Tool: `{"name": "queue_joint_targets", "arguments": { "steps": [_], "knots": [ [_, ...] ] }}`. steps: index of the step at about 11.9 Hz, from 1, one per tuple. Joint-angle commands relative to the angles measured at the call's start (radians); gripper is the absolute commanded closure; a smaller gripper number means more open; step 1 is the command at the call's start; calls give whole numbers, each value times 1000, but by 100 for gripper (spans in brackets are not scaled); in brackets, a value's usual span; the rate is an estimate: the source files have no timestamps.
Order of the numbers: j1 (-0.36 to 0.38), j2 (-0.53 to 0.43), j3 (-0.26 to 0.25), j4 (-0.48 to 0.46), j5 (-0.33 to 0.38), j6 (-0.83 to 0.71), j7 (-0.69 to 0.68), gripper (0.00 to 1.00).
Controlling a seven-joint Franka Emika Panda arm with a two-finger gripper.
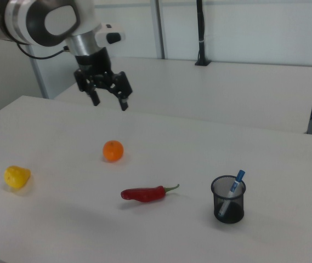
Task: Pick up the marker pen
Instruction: 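Move the open gripper over the black mesh pen cup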
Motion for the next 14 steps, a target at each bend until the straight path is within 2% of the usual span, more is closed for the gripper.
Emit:
{"name": "queue_joint_targets", "arguments": {
  "steps": [1,4,6,10,14],
  "knots": [
    [-45,-8,-47,-24,-8,134,12,0],
    [-57,41,-119,-24,-25,258,22,1],
    [-100,89,-129,-24,-43,350,24,11],
    [-111,169,-181,-26,-43,477,56,24],
    [-155,238,-187,-69,-42,648,67,33]
  ]
}}
